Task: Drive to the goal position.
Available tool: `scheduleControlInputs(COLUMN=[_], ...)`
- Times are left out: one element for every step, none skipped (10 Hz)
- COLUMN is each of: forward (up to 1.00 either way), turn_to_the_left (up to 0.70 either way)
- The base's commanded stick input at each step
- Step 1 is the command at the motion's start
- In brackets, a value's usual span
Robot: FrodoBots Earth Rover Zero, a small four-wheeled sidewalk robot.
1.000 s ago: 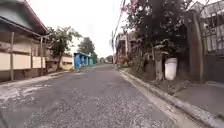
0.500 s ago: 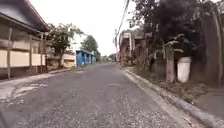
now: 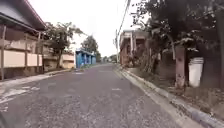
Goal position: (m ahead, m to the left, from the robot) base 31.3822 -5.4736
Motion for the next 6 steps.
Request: scheduleControlInputs(forward=[0.7, 0.7, 0.7, 0.7, 0.7, 0.7], turn_to_the_left=[0.0, 0.0, 0.0, 0.0, 0.0, 0.0])
